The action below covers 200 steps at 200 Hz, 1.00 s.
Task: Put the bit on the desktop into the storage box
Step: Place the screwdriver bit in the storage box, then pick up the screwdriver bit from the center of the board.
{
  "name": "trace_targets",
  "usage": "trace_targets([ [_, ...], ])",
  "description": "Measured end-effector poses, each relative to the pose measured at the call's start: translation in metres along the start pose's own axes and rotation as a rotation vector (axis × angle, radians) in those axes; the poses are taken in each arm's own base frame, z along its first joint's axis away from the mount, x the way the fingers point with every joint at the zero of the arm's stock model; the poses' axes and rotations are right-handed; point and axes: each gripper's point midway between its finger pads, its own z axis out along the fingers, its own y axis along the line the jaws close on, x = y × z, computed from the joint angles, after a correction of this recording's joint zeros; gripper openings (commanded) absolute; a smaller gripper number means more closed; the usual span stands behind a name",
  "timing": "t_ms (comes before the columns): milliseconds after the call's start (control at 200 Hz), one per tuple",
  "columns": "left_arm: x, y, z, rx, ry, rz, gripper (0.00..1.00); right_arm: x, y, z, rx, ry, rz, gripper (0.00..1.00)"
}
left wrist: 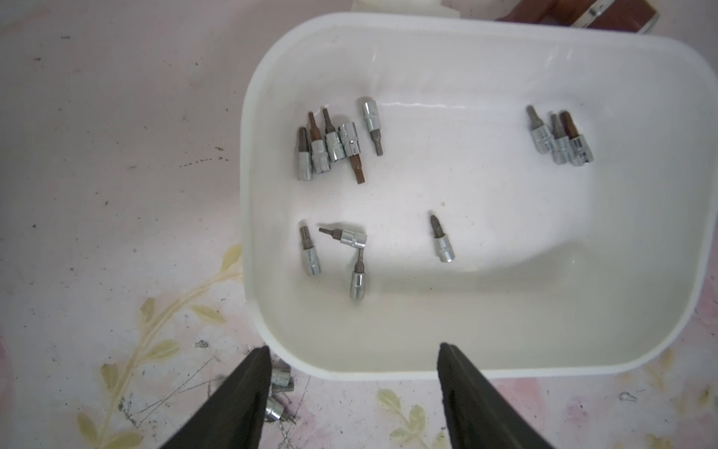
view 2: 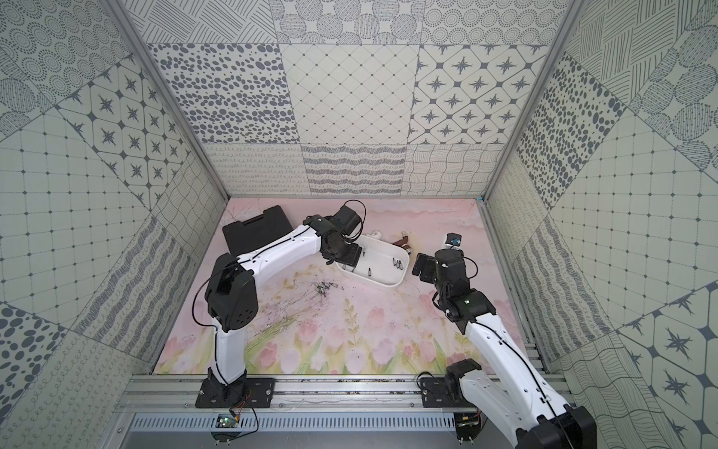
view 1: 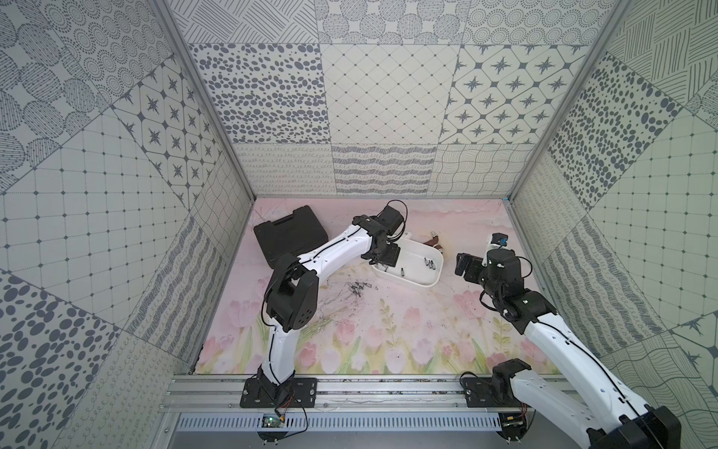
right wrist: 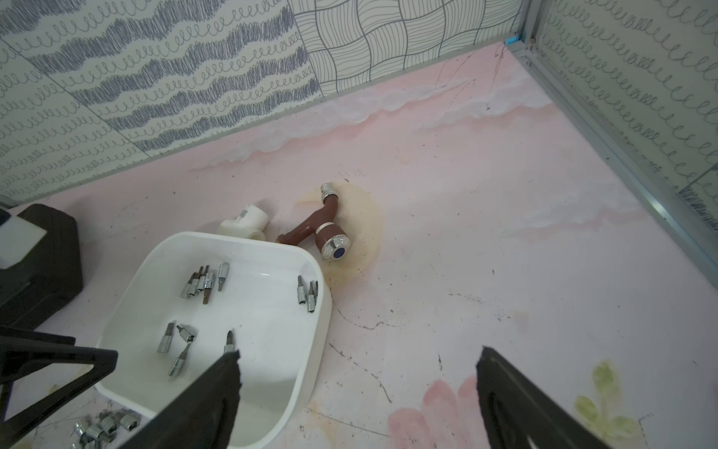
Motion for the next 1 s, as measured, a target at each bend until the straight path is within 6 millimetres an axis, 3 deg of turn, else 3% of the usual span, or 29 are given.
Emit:
trace_targets([
  [205,0.016,0.01,-0.026,0.032,-0.05,-0.023,0.85,-0.003,0.014,-0.003,-0.073,0.016,-0.018,0.97],
  [385,0.039,0.038,-0.042,0.046,-0.081,-0.099,0.94,-0.01,0.034,-0.005,-0.156,0.044,-0.042,0.93],
  [675,0.08,0.089,-0.041,0.089,-0.094,-0.301,0.99,-0.003,0.069,0.01,-0.279,0.189,-0.068,0.87],
  [1001,0.113,0.126,-0.039,0.142,-0.146,-0.495,0.99,0.006,0.113,0.012,-0.38,0.312,-0.126,0.81],
])
